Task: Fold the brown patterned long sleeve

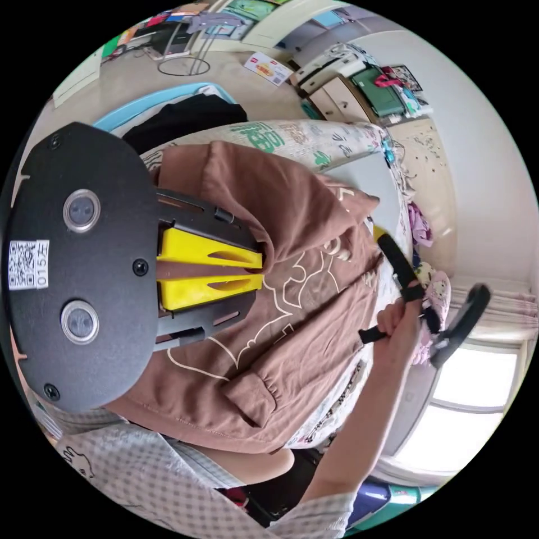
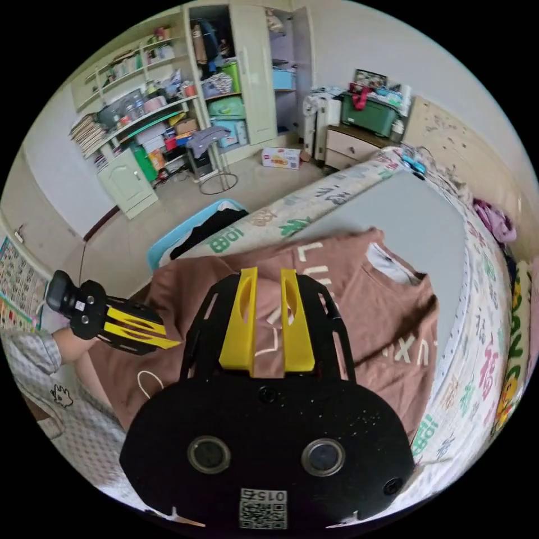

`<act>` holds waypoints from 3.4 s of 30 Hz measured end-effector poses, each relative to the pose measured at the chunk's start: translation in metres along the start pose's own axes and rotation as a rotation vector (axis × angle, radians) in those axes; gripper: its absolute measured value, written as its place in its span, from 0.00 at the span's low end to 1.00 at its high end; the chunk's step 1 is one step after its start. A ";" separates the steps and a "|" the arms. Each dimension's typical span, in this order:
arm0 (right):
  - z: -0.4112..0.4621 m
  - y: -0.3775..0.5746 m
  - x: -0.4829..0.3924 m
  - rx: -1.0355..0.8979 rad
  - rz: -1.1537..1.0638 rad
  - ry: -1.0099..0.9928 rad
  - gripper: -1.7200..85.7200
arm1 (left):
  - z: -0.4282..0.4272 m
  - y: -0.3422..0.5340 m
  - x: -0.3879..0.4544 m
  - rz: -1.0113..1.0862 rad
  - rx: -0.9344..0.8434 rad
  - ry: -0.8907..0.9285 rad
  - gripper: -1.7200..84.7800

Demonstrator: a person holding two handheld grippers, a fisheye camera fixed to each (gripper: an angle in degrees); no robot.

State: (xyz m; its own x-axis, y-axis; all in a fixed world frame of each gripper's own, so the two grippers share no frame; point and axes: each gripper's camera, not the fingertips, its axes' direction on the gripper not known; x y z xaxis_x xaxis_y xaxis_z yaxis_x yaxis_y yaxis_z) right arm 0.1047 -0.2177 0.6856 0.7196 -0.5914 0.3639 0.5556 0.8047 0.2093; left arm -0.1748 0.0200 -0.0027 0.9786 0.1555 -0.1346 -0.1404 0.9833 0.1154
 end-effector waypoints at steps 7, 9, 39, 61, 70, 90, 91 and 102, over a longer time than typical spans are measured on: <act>0.077 -0.099 -0.094 -0.409 -0.290 -0.199 0.21 | 0.012 -0.001 0.023 -0.002 0.029 -0.043 0.03; 0.087 -0.103 -0.100 -0.527 -0.309 -0.228 0.20 | 0.014 -0.002 0.022 -0.005 0.034 -0.029 0.03; -0.299 0.142 0.001 -0.187 -0.093 -0.449 0.01 | 0.060 0.026 -0.223 -0.740 0.185 0.523 0.16; -0.118 -0.281 0.265 -0.088 0.487 -0.120 0.11 | 0.079 0.038 -0.316 -0.870 0.316 0.537 0.04; -0.073 -0.370 0.235 -0.256 0.317 0.059 0.02 | 0.071 0.055 -0.344 -0.922 0.361 0.508 0.04; -0.086 -0.397 0.211 -0.118 0.437 -0.125 0.03 | 0.067 0.060 -0.336 -0.925 0.342 0.481 0.04; -0.091 -0.401 0.208 -0.095 0.444 -0.122 0.02 | 0.066 0.060 -0.335 -0.924 0.350 0.481 0.04; -0.153 -0.396 0.144 -0.061 0.463 0.017 0.05 | 0.060 0.051 -0.314 -0.940 0.296 0.445 0.05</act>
State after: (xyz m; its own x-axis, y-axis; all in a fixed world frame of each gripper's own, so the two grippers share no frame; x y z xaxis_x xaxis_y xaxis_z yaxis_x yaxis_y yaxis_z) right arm 0.0520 -0.6295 0.5160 0.9040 -0.1722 0.3913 0.1978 0.9799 -0.0255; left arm -0.4798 0.0158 0.1044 0.5248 -0.5703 -0.6319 0.7382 0.6746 0.0041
